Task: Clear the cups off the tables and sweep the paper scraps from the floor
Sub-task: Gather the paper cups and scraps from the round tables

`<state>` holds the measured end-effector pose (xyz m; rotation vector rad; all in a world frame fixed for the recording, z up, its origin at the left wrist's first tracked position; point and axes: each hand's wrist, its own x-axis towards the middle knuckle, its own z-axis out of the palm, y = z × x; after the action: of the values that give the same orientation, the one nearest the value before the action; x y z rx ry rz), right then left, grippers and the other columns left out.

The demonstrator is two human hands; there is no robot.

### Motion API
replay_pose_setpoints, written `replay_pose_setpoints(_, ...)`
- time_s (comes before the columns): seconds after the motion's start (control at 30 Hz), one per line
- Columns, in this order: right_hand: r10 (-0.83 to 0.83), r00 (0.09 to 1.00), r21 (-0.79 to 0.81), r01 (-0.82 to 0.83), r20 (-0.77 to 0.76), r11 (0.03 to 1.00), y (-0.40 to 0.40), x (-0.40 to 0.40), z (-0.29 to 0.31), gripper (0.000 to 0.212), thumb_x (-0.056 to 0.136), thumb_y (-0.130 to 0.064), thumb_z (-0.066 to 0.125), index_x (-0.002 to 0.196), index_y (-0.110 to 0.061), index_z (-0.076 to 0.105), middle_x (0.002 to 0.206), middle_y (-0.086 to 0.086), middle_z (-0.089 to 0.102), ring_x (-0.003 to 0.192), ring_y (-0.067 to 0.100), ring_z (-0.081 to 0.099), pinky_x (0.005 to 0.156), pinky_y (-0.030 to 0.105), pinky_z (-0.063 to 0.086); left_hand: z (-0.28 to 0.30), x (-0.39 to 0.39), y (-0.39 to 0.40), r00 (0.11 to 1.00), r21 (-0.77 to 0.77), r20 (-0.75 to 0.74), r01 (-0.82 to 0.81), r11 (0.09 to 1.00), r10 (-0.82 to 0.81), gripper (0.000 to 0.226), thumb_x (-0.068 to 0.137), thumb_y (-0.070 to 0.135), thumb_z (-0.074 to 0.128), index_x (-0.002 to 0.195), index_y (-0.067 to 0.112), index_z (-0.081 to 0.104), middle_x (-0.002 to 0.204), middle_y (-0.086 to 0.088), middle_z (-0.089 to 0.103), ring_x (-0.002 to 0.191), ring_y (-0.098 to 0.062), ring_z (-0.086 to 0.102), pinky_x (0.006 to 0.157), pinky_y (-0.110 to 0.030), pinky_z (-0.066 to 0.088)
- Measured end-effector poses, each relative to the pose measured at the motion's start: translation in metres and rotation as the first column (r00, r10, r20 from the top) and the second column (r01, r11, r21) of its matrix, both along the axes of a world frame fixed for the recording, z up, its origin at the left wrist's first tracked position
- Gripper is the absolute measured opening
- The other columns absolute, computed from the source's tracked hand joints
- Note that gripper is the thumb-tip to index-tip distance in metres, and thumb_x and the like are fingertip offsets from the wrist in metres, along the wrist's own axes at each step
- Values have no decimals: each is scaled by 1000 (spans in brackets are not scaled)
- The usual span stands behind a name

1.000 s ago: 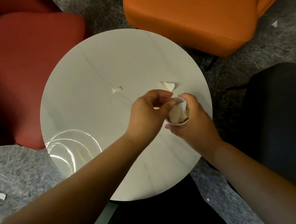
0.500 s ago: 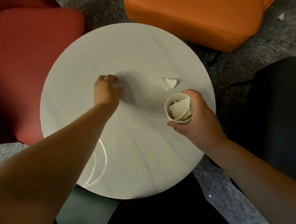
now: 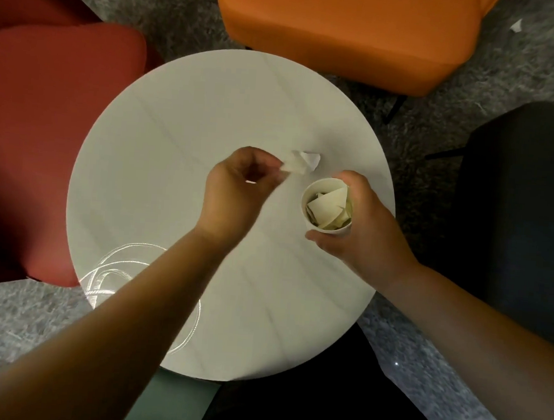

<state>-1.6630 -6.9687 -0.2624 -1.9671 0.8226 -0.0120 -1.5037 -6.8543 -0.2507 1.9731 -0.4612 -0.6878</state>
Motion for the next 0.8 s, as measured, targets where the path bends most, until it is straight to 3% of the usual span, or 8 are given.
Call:
replay_pose_setpoints(0.17,-23,1000,58,23,3,998,-1,0,1,77,63,-34,86,122,-39,37,117,-17,51,98,-2,55,76,15,47,25,-34,-12,980,-52,-14,197,979,-198,24,83,16,76,79,37,66,80,18,68,77,-1,63,64,-10,47)
replay_pose_setpoints(0.27,-8,1000,43,8,0,999,-2,-3,0,81,63,-35,87,127,-33,38,121,-13,50,103,2,52,81,19,47,6,-23,-18,999,9,14,41,999,-41,14,89,14,68,88,28,68,88,15,68,79,-3,62,69,-14,50)
replay_pose_setpoints(0.37,5,1000,25,-5,-1,1000,-4,-6,0,82,64,-35,87,130,-29,38,122,-9,50,105,5,51,82,21,47,-23,-4,-27,997,189,70,-42,981,29,11,91,19,66,100,24,66,101,11,66,86,-4,62,68,-4,43)
replay_pose_setpoints(0.47,2,1000,30,-3,17,1000,-7,-8,1,81,64,-34,87,129,-29,39,120,-10,51,104,4,51,83,22,48,-50,5,-42,981,311,140,83,947,-132,31,88,26,71,118,25,63,125,3,57,107,-11,57,79,-1,38)
replay_pose_setpoints(0.53,-7,1000,55,5,23,998,-8,-8,3,80,65,-34,87,128,-31,39,119,-12,51,103,3,52,83,23,49,-62,7,-55,935,361,223,185,914,-277,42,88,29,70,128,26,59,136,1,50,123,-17,47,96,-15,35)
replay_pose_setpoints(0.63,-17,999,98,13,36,995,-11,-9,5,77,66,-34,86,127,-34,39,117,-15,52,103,1,53,81,21,50,-75,12,-73,791,471,313,351,809,-525,52,91,26,67,140,28,50,150,3,41,136,-22,34,110,-32,32)
replay_pose_setpoints(0.73,-21,999,110,16,43,994,-13,-11,5,77,65,-32,87,126,-33,40,117,-14,53,103,1,53,82,22,50,-89,12,-76,693,546,298,441,713,-657,48,92,22,65,138,29,52,148,2,43,135,-24,35,109,-35,34)
replay_pose_setpoints(0.8,-19,999,99,16,36,995,-13,-13,5,78,64,-32,87,126,-32,39,118,-13,53,103,2,52,82,20,48,-95,11,-71,729,538,302,402,741,-615,39,91,19,65,129,26,60,136,-1,51,126,-25,42,102,-33,38)
